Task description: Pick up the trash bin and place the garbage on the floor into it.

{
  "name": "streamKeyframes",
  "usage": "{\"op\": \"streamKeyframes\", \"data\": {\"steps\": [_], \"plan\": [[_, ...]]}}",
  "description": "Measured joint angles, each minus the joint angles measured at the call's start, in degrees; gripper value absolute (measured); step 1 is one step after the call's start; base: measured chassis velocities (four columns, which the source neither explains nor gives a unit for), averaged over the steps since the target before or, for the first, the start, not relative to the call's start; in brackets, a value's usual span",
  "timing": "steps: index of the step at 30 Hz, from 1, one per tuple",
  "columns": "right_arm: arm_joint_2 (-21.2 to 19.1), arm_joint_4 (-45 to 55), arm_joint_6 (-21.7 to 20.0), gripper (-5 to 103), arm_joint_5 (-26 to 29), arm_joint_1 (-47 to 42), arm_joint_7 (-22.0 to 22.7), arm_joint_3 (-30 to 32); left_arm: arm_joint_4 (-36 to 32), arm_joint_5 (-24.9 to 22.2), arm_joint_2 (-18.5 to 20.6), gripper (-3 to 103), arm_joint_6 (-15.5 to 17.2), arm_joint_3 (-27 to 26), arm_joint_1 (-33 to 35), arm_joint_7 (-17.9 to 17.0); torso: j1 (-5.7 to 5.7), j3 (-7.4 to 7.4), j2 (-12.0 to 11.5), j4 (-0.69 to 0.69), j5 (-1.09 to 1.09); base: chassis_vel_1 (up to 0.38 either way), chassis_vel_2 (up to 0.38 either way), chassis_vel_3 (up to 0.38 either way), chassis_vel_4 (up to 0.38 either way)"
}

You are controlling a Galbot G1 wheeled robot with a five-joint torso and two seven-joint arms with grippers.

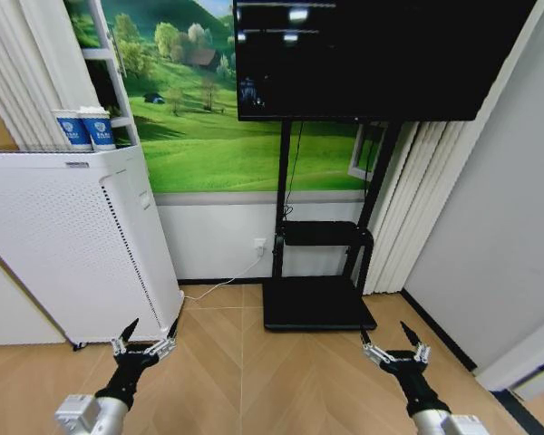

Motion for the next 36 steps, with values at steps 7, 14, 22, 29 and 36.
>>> {"op": "streamKeyframes", "data": {"steps": [7,14,22,29,36], "plan": [[0.0,0.0,0.0,100,0.0,0.0,0.0,0.0,0.0,0.0,0.0,100,0.0,0.0,0.0,0.0,0.74,1.11,1.8,0.00,0.00,0.000,0.000,0.000,0.000],[0.0,0.0,0.0,100,0.0,0.0,0.0,0.0,0.0,0.0,0.0,100,0.0,0.0,0.0,0.0,1.41,2.08,3.5,0.00,0.00,0.000,0.000,0.000,0.000],[0.0,0.0,0.0,100,0.0,0.0,0.0,0.0,0.0,0.0,0.0,100,0.0,0.0,0.0,0.0,1.93,2.80,4.8,0.00,0.00,0.000,0.000,0.000,0.000],[0.0,0.0,0.0,100,0.0,0.0,0.0,0.0,0.0,0.0,0.0,100,0.0,0.0,0.0,0.0,1.98,2.86,4.9,0.00,0.00,0.000,0.000,0.000,0.000],[0.0,0.0,0.0,100,0.0,0.0,0.0,0.0,0.0,0.0,0.0,100,0.0,0.0,0.0,0.0,1.96,2.78,4.7,0.00,0.00,0.000,0.000,0.000,0.000]]}}
